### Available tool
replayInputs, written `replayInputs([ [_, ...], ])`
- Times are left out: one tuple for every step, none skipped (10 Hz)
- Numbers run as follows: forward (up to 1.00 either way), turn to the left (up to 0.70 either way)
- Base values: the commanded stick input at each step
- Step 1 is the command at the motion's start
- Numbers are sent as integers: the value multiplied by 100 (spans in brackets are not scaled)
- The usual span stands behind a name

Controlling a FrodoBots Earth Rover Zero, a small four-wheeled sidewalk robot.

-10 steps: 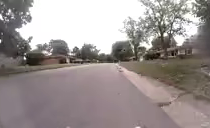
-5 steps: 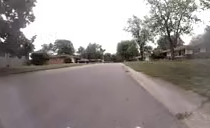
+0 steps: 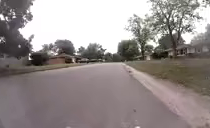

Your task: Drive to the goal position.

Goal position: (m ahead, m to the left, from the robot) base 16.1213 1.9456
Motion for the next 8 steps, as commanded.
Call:
replayInputs([
  [70,0],
  [70,0],
  [70,0],
  [70,0],
  [70,0],
  [70,0],
  [70,0],
  [70,0],
])
